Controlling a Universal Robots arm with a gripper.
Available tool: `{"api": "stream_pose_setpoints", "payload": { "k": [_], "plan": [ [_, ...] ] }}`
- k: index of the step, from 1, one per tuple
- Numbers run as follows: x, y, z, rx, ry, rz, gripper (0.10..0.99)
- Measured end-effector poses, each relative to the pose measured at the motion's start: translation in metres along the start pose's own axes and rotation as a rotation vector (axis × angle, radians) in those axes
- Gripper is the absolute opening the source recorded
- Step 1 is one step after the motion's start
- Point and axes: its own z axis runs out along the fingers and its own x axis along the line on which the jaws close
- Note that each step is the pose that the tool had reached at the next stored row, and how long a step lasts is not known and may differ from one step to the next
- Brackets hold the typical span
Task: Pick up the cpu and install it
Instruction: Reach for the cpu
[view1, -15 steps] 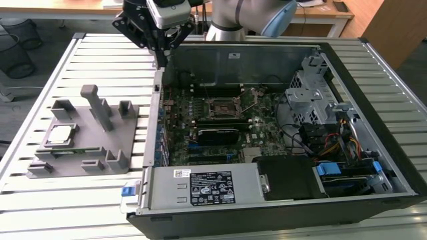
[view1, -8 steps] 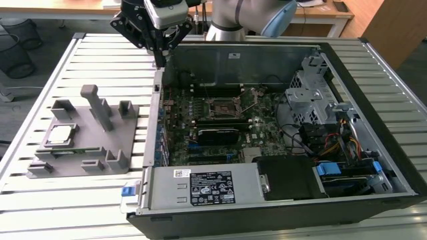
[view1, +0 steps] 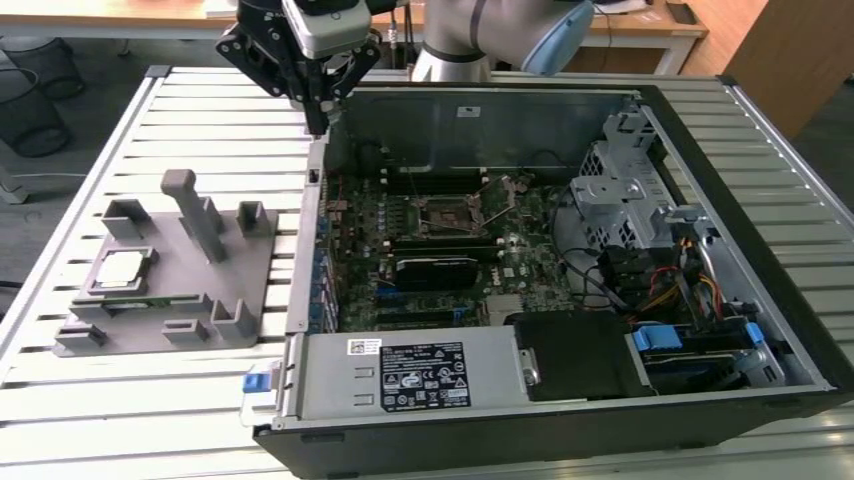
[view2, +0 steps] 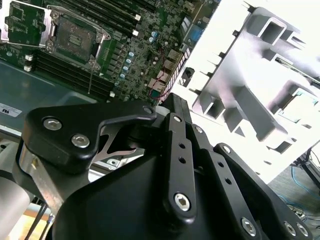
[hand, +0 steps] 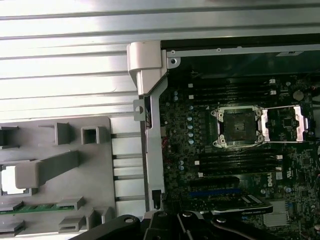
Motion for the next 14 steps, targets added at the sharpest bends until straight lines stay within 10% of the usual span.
{"api": "stream_pose_setpoints", "payload": {
  "k": [14],
  "plan": [
    [0.0043,-0.0004,0.0005,0.000,0.0000,0.000,0.106]
  ]
}}
